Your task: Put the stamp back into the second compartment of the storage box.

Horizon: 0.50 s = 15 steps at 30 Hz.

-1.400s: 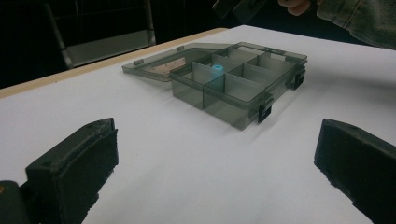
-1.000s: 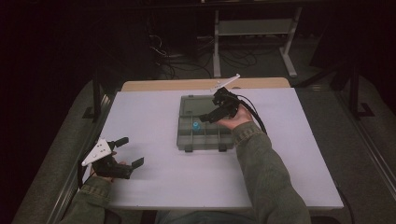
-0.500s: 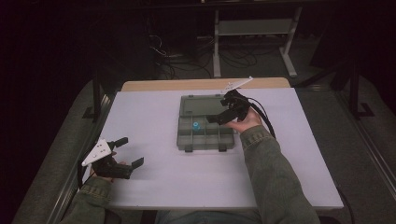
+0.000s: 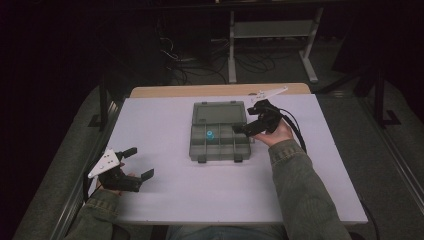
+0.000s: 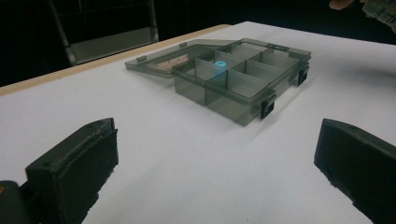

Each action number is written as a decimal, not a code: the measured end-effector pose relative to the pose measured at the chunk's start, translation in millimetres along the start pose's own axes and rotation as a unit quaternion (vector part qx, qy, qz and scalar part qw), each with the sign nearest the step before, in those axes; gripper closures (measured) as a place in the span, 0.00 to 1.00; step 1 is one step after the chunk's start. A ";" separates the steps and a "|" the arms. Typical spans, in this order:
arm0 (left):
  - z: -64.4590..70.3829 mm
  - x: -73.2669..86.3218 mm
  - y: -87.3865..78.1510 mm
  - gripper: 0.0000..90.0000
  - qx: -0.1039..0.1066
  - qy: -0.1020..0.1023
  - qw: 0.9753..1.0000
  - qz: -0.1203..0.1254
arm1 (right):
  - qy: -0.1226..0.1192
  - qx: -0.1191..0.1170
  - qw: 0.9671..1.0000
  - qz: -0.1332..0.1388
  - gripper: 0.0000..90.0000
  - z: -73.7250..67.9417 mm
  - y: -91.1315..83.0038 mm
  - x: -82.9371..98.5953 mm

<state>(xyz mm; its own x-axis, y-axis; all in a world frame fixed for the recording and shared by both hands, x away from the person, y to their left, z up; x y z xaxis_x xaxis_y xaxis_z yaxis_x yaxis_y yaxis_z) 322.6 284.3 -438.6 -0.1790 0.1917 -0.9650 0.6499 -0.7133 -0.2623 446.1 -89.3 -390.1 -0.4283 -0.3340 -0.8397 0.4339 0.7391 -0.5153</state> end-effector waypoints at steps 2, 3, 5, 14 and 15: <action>-0.1 0.1 0.1 0.00 0.000 0.001 1.000 0.000 | -0.002 0.005 1.000 0.002 0.00 1.9 -3.9 2.8; -0.1 0.1 0.1 0.00 0.000 0.001 1.000 0.000 | -0.002 0.005 1.000 0.002 0.00 1.9 -3.9 2.8; -0.1 0.1 0.0 0.00 0.000 0.000 1.000 0.000 | 0.002 0.007 1.000 0.005 0.00 2.5 -7.8 5.7; -0.3 0.2 -0.1 0.00 0.000 0.001 1.000 0.000 | 0.008 0.011 1.000 0.022 0.00 6.0 -24.4 17.5; -0.4 0.2 -0.2 0.00 0.000 0.001 1.000 0.000 | 0.011 0.011 1.000 0.026 0.00 5.5 -25.3 18.0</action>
<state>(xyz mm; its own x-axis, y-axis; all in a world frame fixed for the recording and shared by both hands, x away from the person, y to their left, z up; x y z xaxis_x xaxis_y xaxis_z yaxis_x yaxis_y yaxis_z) 322.7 284.8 -438.7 -0.1780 0.1937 -0.9648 0.6502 -0.7128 -0.2631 431.8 -117.2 -393.2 -0.4216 -0.2835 -0.8613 0.4726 0.7420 -0.4755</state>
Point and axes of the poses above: each handheld gripper's, and its own axes: y roughly forward along the jaws, x roughly out of its underside, z roughly to its right, the point moved 6 cm from there along y, roughly forward along the jaws, and after that the axes turned 3 degrees about z, right-handed, at the moved point
